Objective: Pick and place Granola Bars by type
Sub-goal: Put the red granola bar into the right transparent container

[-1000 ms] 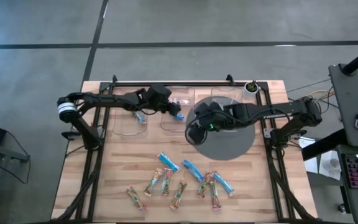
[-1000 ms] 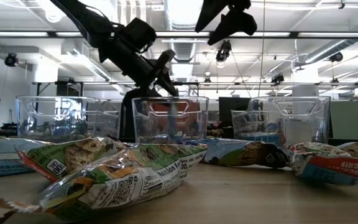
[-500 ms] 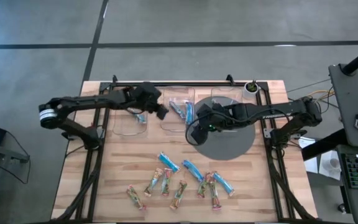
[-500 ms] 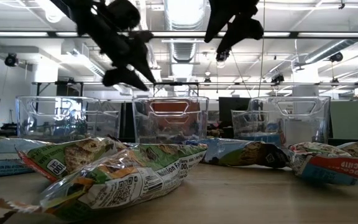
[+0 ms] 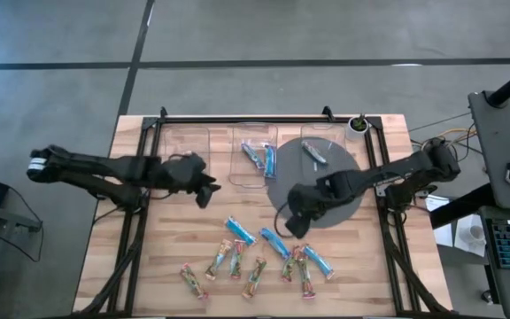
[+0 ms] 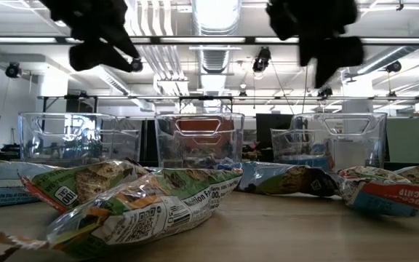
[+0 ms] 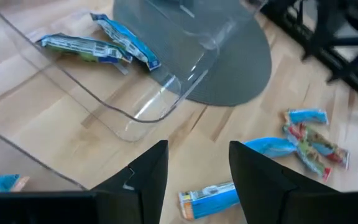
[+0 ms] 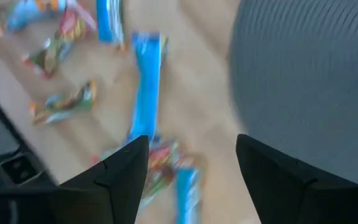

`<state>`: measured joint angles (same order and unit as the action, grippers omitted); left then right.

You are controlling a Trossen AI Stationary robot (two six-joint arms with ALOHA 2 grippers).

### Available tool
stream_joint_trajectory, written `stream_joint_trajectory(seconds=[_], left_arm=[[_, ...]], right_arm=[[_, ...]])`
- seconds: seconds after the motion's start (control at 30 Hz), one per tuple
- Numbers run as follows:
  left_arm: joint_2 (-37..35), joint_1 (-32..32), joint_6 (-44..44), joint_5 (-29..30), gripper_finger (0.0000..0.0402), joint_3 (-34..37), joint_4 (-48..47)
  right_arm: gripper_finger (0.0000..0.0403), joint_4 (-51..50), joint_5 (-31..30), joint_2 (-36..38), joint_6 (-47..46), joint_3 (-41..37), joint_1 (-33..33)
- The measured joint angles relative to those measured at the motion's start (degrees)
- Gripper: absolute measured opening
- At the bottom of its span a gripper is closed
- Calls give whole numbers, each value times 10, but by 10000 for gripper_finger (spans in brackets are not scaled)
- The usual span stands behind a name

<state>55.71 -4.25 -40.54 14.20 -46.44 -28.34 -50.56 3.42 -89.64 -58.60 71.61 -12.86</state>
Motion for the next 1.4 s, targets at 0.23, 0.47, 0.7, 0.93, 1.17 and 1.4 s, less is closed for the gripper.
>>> stream_joint_trajectory(seconds=[0.23,0.47,0.7,0.93,1.17,1.4], left_arm=[[-16,-58,-56,54,154,31,9],[-10,-66,-75,53,154,46,19],[-11,-81,-78,49,154,46,20],[-10,-81,-80,53,154,47,39],[-9,-82,-127,53,154,47,48],[-8,-87,-150,45,154,47,44]], right_arm=[[233,5,5,-2,-191,-31,-87],[233,99,12,-40,-328,-48,-152],[233,103,17,-105,-391,-25,-195],[233,103,11,-143,-409,-11,-204],[233,105,7,-187,-409,6,-211],[232,105,-23,-241,-399,45,-215]])
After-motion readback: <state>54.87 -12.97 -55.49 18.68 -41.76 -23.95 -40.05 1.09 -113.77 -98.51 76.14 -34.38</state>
